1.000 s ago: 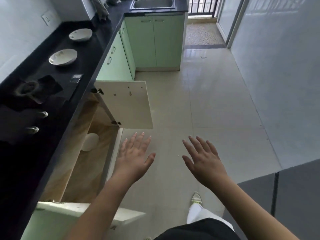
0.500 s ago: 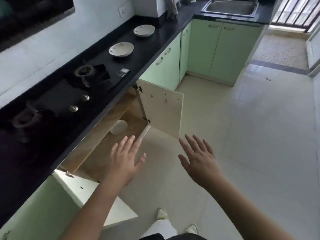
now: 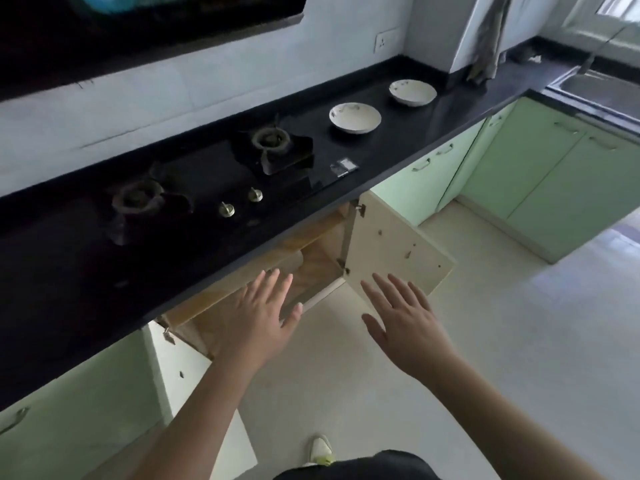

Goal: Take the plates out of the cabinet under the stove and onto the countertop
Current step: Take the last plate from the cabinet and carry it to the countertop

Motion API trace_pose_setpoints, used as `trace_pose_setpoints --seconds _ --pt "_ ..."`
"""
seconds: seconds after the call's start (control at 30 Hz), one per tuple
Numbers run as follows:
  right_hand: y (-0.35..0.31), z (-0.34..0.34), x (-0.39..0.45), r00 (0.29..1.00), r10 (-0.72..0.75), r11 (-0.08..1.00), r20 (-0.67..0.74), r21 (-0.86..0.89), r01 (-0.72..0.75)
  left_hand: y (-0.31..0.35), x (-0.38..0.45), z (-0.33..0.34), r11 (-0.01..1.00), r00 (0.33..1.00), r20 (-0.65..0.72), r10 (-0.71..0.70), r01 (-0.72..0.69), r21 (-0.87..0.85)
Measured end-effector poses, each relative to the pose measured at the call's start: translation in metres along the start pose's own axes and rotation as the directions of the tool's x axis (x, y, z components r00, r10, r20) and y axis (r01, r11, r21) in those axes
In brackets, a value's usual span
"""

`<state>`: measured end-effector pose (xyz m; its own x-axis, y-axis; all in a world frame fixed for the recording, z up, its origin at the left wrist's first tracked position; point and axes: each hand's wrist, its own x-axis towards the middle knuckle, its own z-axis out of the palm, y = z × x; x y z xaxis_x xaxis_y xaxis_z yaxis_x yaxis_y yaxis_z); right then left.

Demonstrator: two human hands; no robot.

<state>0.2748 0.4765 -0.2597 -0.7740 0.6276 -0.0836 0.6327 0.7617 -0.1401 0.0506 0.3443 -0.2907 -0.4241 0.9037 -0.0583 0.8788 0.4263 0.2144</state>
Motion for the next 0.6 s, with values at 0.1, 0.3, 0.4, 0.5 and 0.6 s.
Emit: trace_pose_setpoints --seconds 0.1,0.3,0.4,0.5,0.6 --pt "0.004 -0.01 0.037 0.999 -0.026 0.999 -0.028 -0.026 0.026 -0.004 0.028 -0.008 1.0 1.0 -0.016 0.003 -0.003 -0.007" --pt "-0.002 -0.003 0.097 0.99 -0.137 0.989 -0.012 -0.055 0.136 -0.02 0.053 -0.006 0.996 0.997 -0.018 -0.076 0.076 -0.036" --pt "-0.001 0.004 0.13 0.975 -0.224 0.973 -0.003 -0.051 0.224 -0.026 0.063 0.002 0.989 0.989 -0.038 -0.144 0.143 -0.026" --pt "0.006 0.013 0.167 0.951 -0.31 0.951 -0.001 -0.015 0.31 -0.027 0.078 0.009 0.982 0.981 -0.047 -0.187 0.185 -0.038" --pt "0.019 0.023 0.21 0.915 -0.404 0.915 0.02 0.007 0.404 -0.024 0.104 0.014 0.974 0.973 -0.052 -0.227 0.227 -0.012"
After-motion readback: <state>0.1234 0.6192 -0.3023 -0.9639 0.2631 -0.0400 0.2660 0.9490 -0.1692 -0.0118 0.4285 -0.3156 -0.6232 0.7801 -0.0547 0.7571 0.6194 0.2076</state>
